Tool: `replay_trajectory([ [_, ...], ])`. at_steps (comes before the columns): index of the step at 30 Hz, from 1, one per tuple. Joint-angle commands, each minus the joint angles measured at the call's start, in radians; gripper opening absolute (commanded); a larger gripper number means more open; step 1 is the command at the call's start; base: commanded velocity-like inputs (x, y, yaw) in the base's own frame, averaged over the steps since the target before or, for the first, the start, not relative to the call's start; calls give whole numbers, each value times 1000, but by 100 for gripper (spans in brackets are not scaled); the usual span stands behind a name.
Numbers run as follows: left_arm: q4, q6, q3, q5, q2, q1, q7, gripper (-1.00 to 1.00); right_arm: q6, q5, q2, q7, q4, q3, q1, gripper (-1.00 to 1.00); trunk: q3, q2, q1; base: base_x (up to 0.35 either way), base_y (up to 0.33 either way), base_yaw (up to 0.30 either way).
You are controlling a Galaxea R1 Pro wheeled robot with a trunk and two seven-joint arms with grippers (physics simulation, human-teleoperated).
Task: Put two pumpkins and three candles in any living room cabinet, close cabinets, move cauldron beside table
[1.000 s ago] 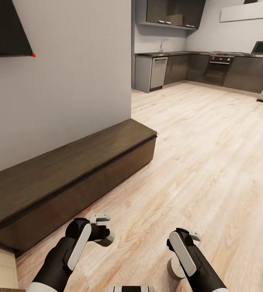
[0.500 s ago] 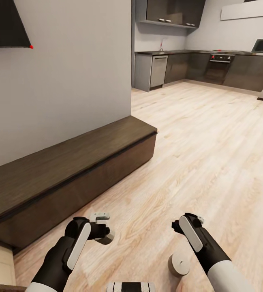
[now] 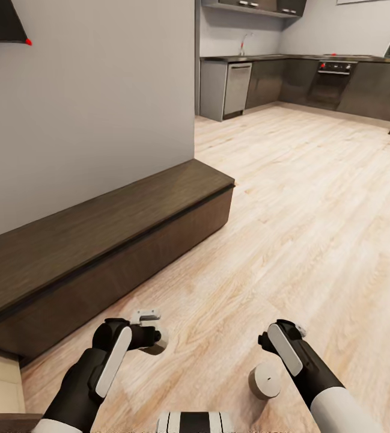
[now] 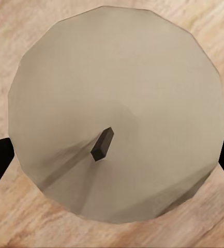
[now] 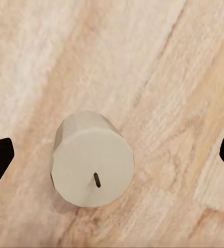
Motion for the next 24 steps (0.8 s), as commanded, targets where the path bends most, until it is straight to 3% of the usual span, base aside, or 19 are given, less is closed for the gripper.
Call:
replay_trajectory([
  [1, -14, 4, 1, 13, -2, 0, 10, -100, 3, -11, 0, -10, -2, 5, -1, 100, -5, -1, 0, 0, 0, 0],
  [6, -61, 6, 4, 13, 2, 0, 10, -100, 4, -12, 11, -9, -2, 15, -1, 100, -24, -2, 2, 0, 0, 0],
  [12, -101, 7, 56, 17, 3, 0, 10, -100, -1, -10, 15, 36, -2, 22, -1, 100, -47, -3, 5, 0, 0, 0],
  [24, -108, 7, 63, 19, 4, 0, 10, -100, -13, -5, 15, 47, 0, 23, -1, 100, -94, -6, 11, 0, 0, 0],
])
